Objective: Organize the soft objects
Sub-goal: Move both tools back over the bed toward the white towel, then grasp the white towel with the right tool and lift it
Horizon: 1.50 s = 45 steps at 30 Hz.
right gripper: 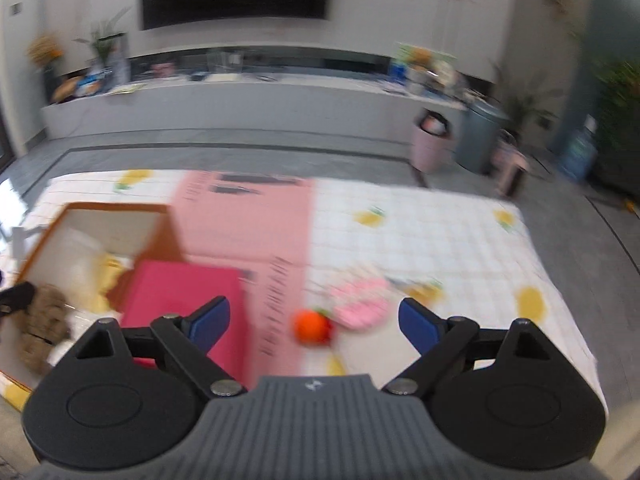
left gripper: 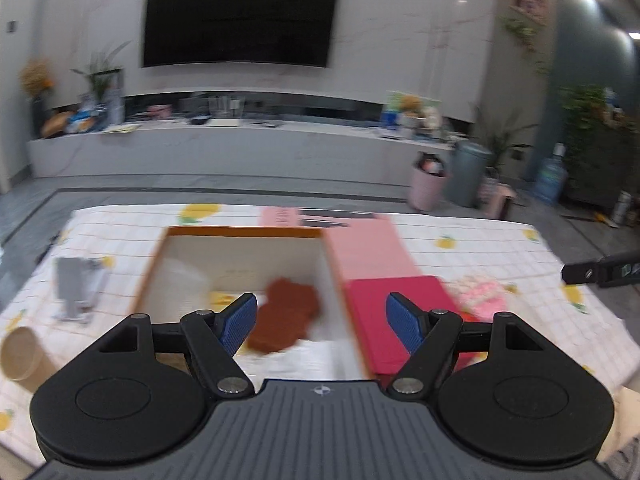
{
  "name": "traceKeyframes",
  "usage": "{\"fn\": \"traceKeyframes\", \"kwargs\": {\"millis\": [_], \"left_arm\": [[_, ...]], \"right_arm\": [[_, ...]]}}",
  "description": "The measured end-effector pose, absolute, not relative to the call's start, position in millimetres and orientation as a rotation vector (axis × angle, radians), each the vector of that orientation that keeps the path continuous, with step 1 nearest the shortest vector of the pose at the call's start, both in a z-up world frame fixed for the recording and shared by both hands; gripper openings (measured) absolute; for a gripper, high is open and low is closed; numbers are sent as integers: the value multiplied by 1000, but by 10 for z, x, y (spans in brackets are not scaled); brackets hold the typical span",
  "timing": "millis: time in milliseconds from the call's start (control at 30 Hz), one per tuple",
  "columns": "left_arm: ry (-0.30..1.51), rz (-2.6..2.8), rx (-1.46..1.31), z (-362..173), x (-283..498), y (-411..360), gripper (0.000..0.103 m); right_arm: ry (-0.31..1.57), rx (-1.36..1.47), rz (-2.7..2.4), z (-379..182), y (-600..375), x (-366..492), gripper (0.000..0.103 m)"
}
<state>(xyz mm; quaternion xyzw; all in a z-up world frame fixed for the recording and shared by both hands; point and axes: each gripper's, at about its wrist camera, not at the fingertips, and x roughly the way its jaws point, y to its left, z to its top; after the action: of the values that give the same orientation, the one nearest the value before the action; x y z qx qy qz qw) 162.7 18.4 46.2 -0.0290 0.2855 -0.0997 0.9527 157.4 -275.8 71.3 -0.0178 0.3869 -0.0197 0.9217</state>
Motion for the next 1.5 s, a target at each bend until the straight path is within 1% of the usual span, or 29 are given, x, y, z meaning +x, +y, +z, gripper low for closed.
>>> {"fn": "traceKeyframes", "kwargs": {"millis": [167, 267, 333, 467, 667, 733, 800, 867, 900, 967, 1000, 1033, 1067, 1100, 1133, 1167, 1233, 1367, 1400, 1433, 1467, 1500], "left_arm": [[556, -231, -107, 473, 1572, -19, 86], [521, -265, -97, 479, 1492, -181, 86], [533, -294, -81, 429, 1490, -328, 86], [560, -358, -6, 265, 1480, -711, 86], [600, -392, 56, 30, 1533, -1221, 86], [590, -398, 64, -27, 1538, -1334, 86], [575, -399, 69, -77, 1531, -1431, 86], [593, -397, 71, -145, 1520, -1496, 86], [609, -392, 58, -177, 1511, -1527, 86], [625, -397, 11, -243, 1488, -1513, 86], [629, -402, -3, -272, 1481, -1502, 86], [633, -405, -10, -305, 1480, -1495, 86], [636, -408, -7, -342, 1478, -1492, 86], [641, -408, 3, -362, 1474, -1515, 86], [647, -407, 17, -388, 1470, -1521, 86], [646, -408, 23, -401, 1455, -1530, 86], [643, -420, 13, -421, 1421, -1497, 86], [664, -449, -13, -442, 1401, -1495, 86], [668, -453, -16, -445, 1391, -1492, 86], [671, -458, -20, -446, 1381, -1493, 86], [672, -467, -24, -449, 1381, -1497, 86], [673, -476, -28, -455, 1381, -1515, 86]], "right_arm": [[840, 17, -127, 401, -3332, 1463, 90], [856, 31, -183, 198, -3562, 1463, 92], [842, 64, -212, 67, -3689, 1470, 92], [839, 178, -203, -224, -3834, 1577, 94], [860, 252, -188, -598, -3823, 1793, 94], [855, 279, -161, -698, -3853, 1835, 93], [861, 323, -146, -773, -3911, 1872, 89], [885, 398, -129, -852, -3995, 1902, 74], [894, 447, -116, -896, -4042, 1909, 70], [898, 542, -87, -974, -4127, 1921, 55], [897, 580, -81, -1006, -4160, 1936, 52], [896, 604, -76, -1025, -4176, 1952, 46], [897, 618, -69, -1043, -4182, 1981, 37], [903, 623, -67, -1059, -4177, 2016, 30], [911, 627, -69, -1078, -4172, 2045, 13], [917, 633, -71, -1101, -4173, 2070, 4], [925, 644, -56, -1122, -4167, 2096, 0], [963, 543, -96, -1066, -4142, 2014, 0], [971, 545, -124, -1066, -4159, 1966, 3], [976, 586, -137, -1093, -4210, 1912, 12], [983, 647, -137, -1132, -4267, 1877, 28], [987, 701, -132, -1167, -4309, 1854, 33]]}}
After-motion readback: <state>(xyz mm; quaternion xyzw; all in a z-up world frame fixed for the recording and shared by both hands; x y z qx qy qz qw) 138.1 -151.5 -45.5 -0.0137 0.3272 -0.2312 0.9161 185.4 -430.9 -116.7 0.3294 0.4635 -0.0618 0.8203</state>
